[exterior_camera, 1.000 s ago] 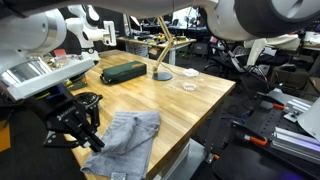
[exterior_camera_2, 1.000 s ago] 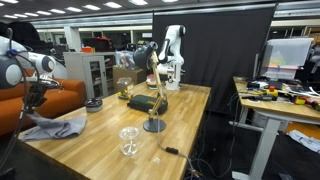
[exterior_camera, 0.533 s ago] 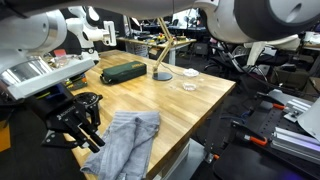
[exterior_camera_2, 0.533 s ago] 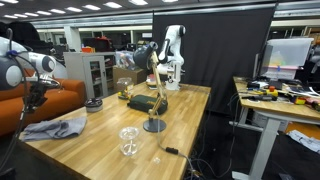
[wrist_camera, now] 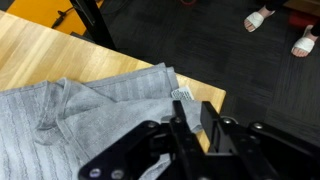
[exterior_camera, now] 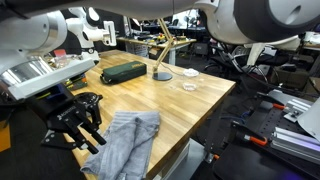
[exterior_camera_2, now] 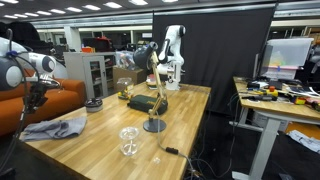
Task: Fold the grey towel from right to left
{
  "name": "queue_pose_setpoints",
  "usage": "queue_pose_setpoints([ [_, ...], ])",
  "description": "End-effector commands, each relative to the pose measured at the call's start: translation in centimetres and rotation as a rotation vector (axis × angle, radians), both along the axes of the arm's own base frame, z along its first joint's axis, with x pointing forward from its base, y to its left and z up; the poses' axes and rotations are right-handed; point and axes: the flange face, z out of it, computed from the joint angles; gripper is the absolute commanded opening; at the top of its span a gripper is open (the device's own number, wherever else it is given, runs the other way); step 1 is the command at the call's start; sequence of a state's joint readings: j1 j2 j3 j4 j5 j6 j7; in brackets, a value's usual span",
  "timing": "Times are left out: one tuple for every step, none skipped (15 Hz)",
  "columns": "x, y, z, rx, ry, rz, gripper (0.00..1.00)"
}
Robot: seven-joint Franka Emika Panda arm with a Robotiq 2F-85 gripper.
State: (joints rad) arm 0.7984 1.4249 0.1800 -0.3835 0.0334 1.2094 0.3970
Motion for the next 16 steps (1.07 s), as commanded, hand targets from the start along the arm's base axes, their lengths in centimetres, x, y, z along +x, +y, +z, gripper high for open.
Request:
queue_pose_setpoints([
  [1.1, -1.6, -0.2, -0.014, 0.009, 0.016, 0.56],
  [1.7, -2.3, -0.2, -0.023, 0.007, 0.028, 0.62],
  [2.6, -3.3, -0.3, -0.035, 0.001, 0.051, 0.68],
  [3.4, -4.2, -0.4, -0.044, -0.002, 0.072, 0.76],
  [4.5, -5.3, -0.5, -0.050, -0.013, 0.100, 0.82],
  [5.6, -6.1, -0.7, -0.047, -0.035, 0.125, 0.90],
  [6.5, -7.0, -0.9, -0.042, -0.042, 0.149, 0.96],
  [7.3, -7.8, -1.2, -0.030, -0.036, 0.171, 0.99],
  [7.9, -8.5, -1.7, -0.015, -0.029, 0.185, 1.00],
  [8.4, -9.0, -2.1, 0.007, -0.020, 0.195, 1.00],
  [8.7, -9.4, -2.7, 0.024, -0.007, 0.200, 1.00],
  [8.8, -9.7, -3.3, 0.036, 0.003, 0.207, 1.00],
  [9.0, -9.9, -3.7, 0.045, 0.012, 0.214, 1.00],
  [9.0, -9.9, -4.1, 0.060, 0.019, 0.219, 1.00],
  [8.9, -9.9, -4.6, 0.073, 0.026, 0.225, 1.00],
  [8.8, -9.7, -4.8, 0.090, 0.034, 0.230, 1.00],
])
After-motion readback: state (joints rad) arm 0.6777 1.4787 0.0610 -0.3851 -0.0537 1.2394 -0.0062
